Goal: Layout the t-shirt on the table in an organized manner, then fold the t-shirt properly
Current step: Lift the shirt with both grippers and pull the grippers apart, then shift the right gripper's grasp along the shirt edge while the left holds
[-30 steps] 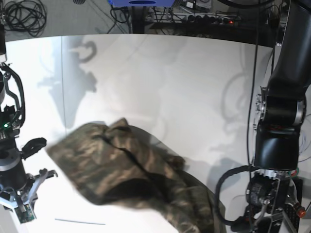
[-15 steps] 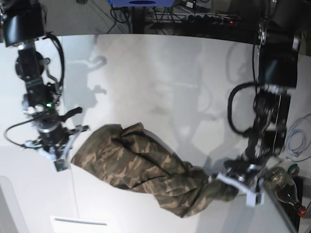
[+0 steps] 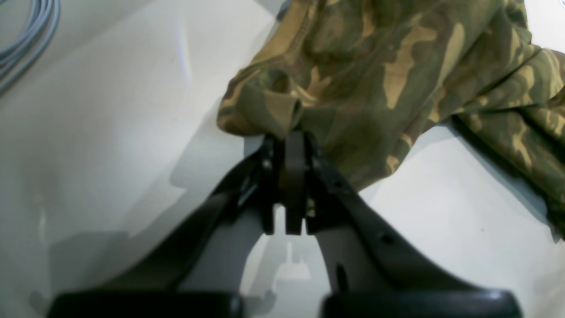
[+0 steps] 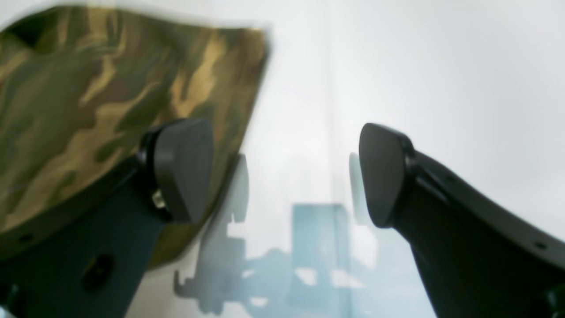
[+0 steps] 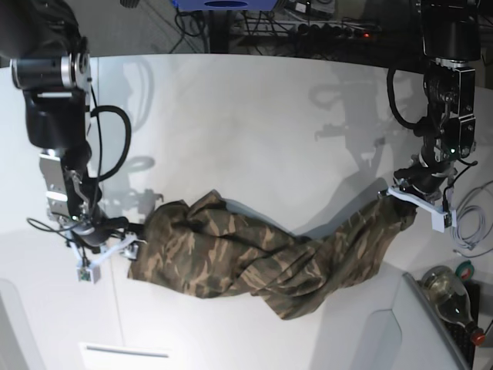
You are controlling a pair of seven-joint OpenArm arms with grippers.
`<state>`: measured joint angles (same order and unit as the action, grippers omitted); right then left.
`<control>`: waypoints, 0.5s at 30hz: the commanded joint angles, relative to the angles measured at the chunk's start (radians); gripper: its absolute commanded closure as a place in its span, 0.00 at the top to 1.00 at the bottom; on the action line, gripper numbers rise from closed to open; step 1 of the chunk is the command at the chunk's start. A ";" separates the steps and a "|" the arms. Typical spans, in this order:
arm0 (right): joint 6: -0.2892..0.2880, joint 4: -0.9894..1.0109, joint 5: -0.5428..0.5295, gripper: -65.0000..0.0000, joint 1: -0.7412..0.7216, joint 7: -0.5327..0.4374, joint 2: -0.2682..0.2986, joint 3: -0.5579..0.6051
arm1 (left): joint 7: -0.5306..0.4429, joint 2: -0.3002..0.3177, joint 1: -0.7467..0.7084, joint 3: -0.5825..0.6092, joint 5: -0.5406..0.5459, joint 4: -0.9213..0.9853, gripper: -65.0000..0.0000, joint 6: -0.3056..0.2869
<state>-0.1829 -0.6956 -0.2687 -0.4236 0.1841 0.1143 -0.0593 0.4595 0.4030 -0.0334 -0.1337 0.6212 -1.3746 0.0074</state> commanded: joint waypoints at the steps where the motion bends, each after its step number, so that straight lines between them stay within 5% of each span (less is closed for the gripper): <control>1: -0.019 0.038 -0.004 0.75 -0.060 -0.044 0.009 -0.004 | -0.021 0.020 0.007 -0.007 0.002 -0.021 0.00 -0.002; 6: -0.034 0.155 0.004 0.63 -0.113 -0.107 -0.034 0.009 | -0.021 0.012 -0.004 0.001 0.002 -0.059 0.00 -0.002; 15: -0.027 -0.121 -0.002 0.00 0.016 -0.067 -0.066 0.284 | -0.018 0.012 0.002 0.001 0.002 -0.061 0.00 -0.002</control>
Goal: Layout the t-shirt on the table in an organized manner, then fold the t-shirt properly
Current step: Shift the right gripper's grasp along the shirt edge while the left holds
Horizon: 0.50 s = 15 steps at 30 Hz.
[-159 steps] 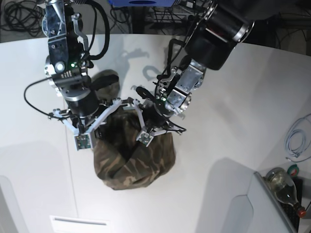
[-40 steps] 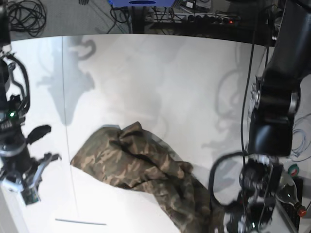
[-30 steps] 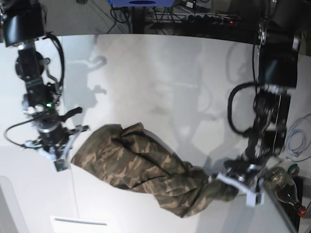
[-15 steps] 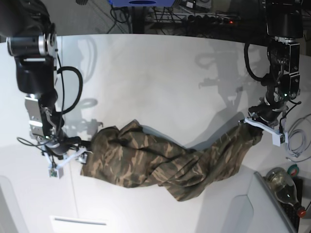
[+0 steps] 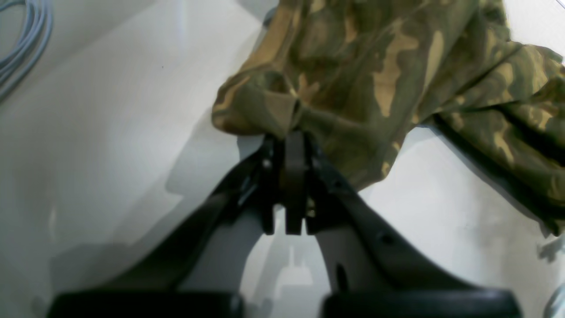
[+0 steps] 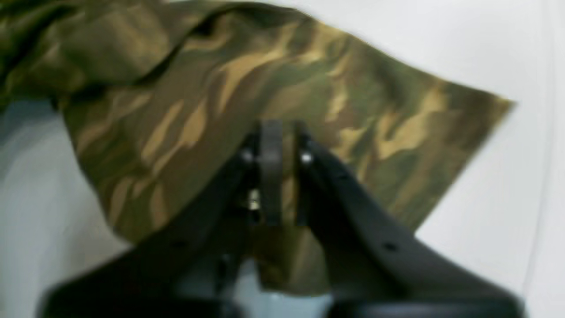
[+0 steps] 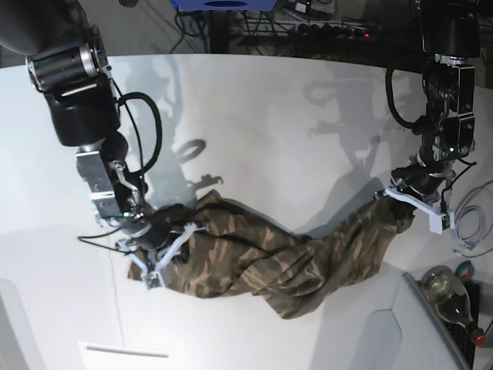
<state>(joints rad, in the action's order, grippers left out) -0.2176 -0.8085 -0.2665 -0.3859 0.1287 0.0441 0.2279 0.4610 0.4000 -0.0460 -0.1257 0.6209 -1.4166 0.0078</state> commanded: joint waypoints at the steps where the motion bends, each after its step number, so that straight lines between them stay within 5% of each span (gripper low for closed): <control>1: 0.008 0.011 -0.004 0.00 -0.022 0.018 -0.014 0.014 | -0.018 0.015 0.015 -0.007 0.003 -0.019 0.00 -0.002; 7: 0.008 -0.088 -0.001 0.01 0.117 0.150 -0.036 0.026 | -0.018 0.017 0.010 -0.005 0.003 -0.019 0.00 -0.002; 15: 0.037 -0.461 0.000 0.03 0.345 0.162 -0.029 -0.072 | -0.021 0.021 0.011 -0.009 0.003 -0.019 0.00 -0.002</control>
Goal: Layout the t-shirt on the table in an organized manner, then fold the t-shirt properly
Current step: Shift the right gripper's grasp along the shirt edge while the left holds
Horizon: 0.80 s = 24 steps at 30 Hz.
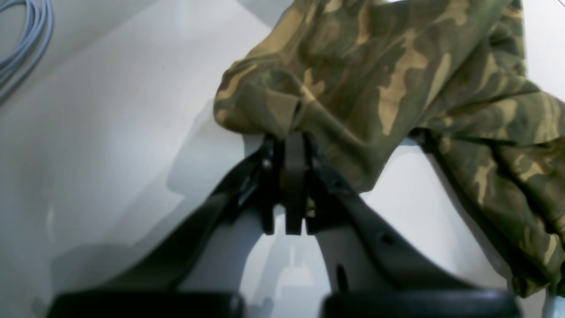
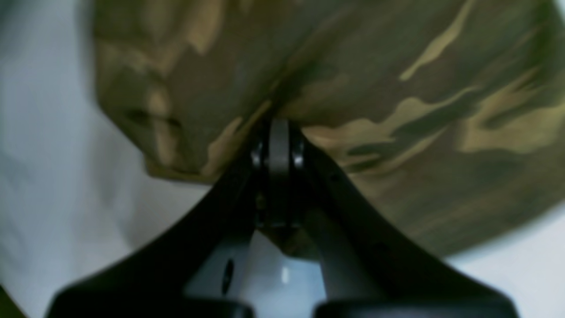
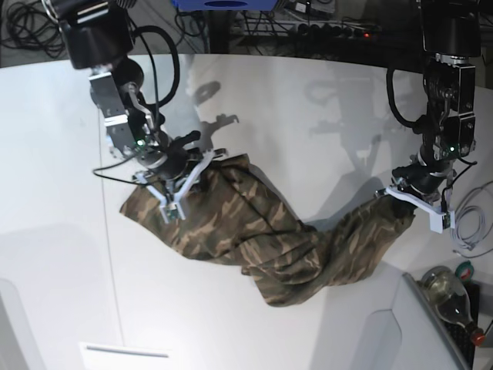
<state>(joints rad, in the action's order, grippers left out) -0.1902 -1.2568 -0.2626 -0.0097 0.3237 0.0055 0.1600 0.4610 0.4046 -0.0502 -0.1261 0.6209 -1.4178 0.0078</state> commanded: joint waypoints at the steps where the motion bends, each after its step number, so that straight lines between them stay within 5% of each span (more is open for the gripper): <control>1: 0.045 -0.060 -0.004 0.04 -0.008 -0.033 0.006 -0.056 | -0.021 0.017 0.016 -0.010 0.003 -0.018 0.00 -0.002; 5: 0.196 -0.080 -0.004 0.33 -0.022 -0.034 0.004 -0.204 | -0.021 0.017 0.017 -0.014 0.003 -0.018 0.00 -0.002; 8: 0.202 0.058 -0.004 0.64 -0.098 -0.038 0.014 -0.265 | -0.018 0.017 0.014 -0.014 0.003 -0.018 0.00 -0.002; 10: 0.200 0.174 -0.007 0.74 -0.160 -0.041 0.049 -0.279 | -0.018 0.017 0.014 -0.011 0.003 -0.018 0.00 -0.002; 20: 0.067 0.486 -0.005 0.70 -0.290 -0.142 0.075 -0.270 | -0.017 0.017 0.017 -0.011 0.003 -0.015 0.00 -0.002; 22: 0.048 0.486 -0.005 0.53 -0.286 -0.142 0.070 -0.270 | -0.017 0.017 0.017 -0.010 0.003 -0.016 0.00 -0.002; 24: 0.010 0.486 -0.005 0.25 -0.279 -0.134 0.069 -0.270 | -0.017 0.017 0.022 -0.008 0.003 -0.016 0.00 -0.002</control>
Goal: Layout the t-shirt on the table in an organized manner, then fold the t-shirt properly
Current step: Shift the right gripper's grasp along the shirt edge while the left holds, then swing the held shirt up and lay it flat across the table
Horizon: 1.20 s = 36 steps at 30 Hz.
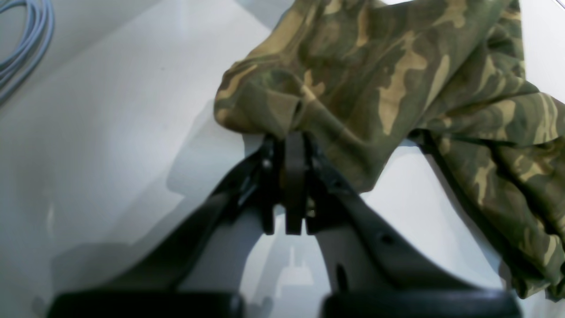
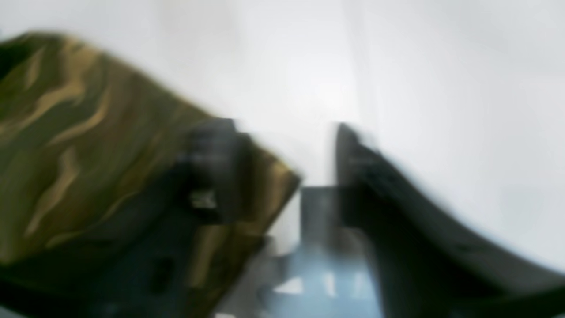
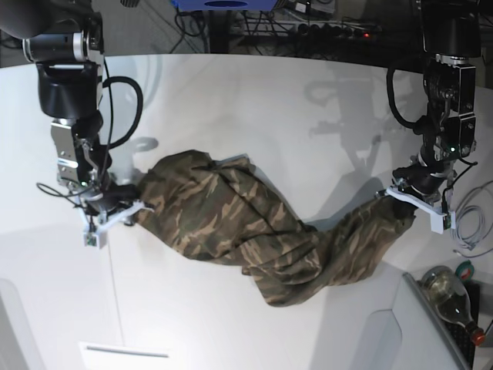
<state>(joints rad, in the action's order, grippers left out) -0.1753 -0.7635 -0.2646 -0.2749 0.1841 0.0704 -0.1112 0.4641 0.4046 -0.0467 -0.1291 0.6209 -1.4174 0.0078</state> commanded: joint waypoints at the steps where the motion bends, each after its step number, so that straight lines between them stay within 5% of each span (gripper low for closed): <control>1: -0.025 -0.011 -0.006 0.09 -0.010 0.030 0.004 0.001 | -0.020 0.017 0.021 -0.005 0.003 -0.016 0.00 -0.002; 2: -0.039 -0.026 -0.006 0.00 -0.008 0.059 0.004 0.000 | -0.020 0.017 0.023 -0.005 0.003 -0.018 0.00 -0.002; 8: -0.059 -0.353 -0.002 0.00 0.079 0.205 0.022 -0.002 | -0.003 0.018 0.106 -0.005 0.003 -0.046 0.00 -0.002; 16: -0.059 -0.830 -0.002 0.00 0.108 0.464 0.111 -0.005 | 0.169 -0.009 0.314 -0.004 0.003 -0.155 0.00 -0.002; 25: -0.059 -1.172 -0.006 0.00 0.104 0.654 0.222 -0.006 | 0.189 -0.062 0.531 -0.007 0.003 -0.132 0.00 -0.002; 31: -0.060 -1.146 -0.002 0.00 0.145 0.642 0.237 0.001 | 0.183 -0.068 0.589 0.009 0.003 -0.020 0.00 -0.002; 36: -0.099 -0.836 0.000 0.00 -0.050 0.542 0.271 0.003 | 0.071 -0.114 0.729 0.197 0.001 0.290 0.00 -0.002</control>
<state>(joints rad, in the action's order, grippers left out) -0.2859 -1.5829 -0.2699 -0.2935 0.7624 0.3180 -0.0990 0.5781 0.2836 0.6342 0.0685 0.6098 -1.1080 0.0147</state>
